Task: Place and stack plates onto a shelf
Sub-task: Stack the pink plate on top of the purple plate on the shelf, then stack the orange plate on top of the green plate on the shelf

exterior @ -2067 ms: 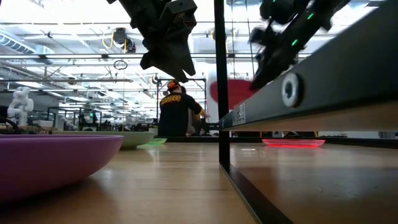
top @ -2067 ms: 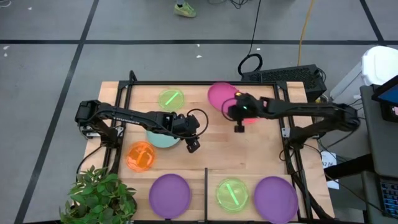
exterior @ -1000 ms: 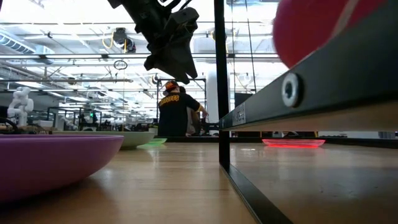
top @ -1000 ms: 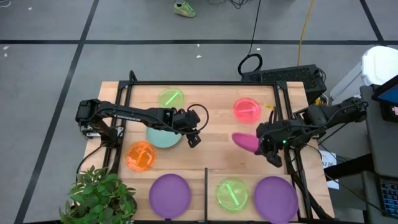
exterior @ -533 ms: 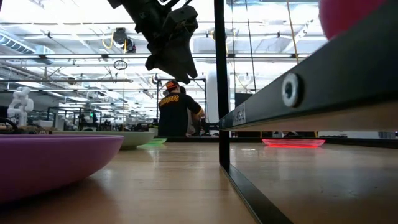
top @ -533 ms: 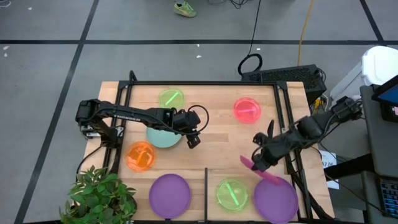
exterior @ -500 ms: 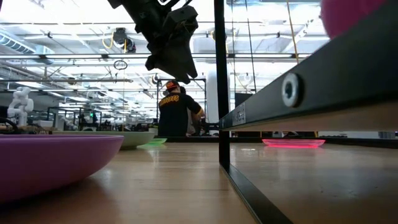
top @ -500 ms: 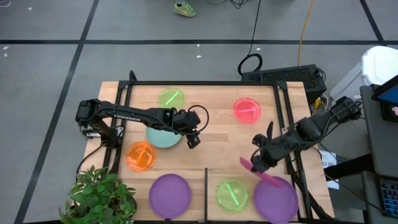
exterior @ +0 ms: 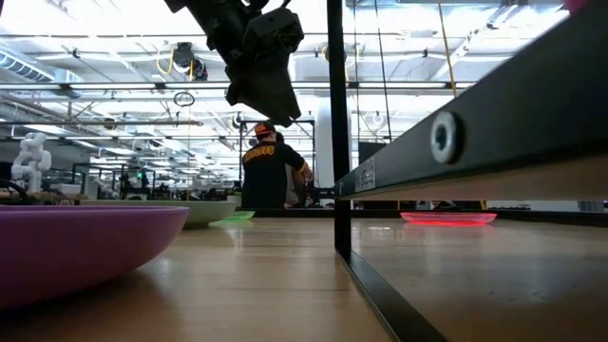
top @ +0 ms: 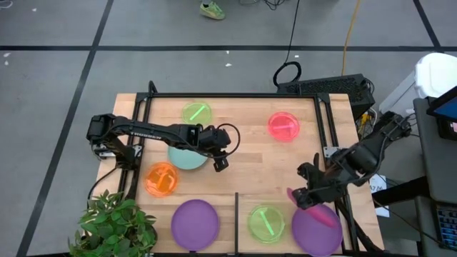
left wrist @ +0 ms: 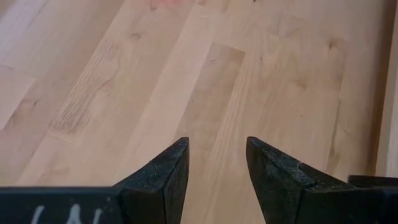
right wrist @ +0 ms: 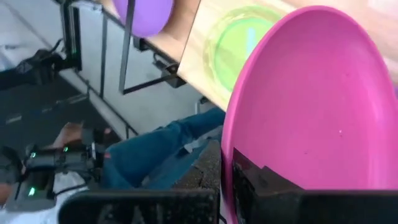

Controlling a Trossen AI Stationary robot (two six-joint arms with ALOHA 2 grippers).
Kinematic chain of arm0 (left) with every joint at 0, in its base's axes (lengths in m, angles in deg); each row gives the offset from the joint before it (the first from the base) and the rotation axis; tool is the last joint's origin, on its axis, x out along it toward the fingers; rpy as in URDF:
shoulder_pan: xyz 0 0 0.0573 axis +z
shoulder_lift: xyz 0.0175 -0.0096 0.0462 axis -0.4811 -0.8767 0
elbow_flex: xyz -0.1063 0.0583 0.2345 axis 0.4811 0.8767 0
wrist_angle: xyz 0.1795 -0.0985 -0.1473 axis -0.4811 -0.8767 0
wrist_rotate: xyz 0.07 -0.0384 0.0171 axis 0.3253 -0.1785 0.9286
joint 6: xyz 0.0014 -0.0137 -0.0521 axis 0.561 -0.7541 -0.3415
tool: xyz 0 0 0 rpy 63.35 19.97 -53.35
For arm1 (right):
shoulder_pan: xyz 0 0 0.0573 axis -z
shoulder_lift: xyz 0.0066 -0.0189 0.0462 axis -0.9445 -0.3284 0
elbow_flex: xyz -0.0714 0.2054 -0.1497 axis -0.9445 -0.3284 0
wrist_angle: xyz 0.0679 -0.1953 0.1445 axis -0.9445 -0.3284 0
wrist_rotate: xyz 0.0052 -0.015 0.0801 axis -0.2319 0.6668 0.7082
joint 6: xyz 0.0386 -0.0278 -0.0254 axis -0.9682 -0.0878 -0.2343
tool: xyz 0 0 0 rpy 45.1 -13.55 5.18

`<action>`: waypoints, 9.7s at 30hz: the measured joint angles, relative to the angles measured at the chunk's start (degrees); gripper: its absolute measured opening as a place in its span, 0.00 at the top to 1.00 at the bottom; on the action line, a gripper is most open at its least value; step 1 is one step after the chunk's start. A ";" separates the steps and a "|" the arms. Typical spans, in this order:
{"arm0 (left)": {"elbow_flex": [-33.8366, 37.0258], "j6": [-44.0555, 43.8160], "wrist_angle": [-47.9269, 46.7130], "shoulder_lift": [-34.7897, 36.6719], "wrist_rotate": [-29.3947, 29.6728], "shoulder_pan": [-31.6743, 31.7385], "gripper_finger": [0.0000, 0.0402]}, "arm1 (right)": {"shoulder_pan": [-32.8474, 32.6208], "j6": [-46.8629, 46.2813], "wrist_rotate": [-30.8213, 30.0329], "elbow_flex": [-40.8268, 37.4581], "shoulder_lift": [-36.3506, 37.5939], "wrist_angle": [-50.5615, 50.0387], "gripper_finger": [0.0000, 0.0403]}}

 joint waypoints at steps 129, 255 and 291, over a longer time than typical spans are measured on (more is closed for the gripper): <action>0.02 -14.31 -3.58 0.00 -4.02 -4.20 0.59 | 4.17 17.18 -8.96 -5.43 0.89 -8.45 0.99; 22.92 -76.92 -21.35 2.82 -4.89 -19.17 0.98 | 46.21 73.01 6.62 -26.04 11.36 6.65 0.99; -22.37 5.76 -32.74 4.46 -8.85 -17.78 0.99 | 46.12 70.45 6.41 -26.04 12.99 7.37 0.99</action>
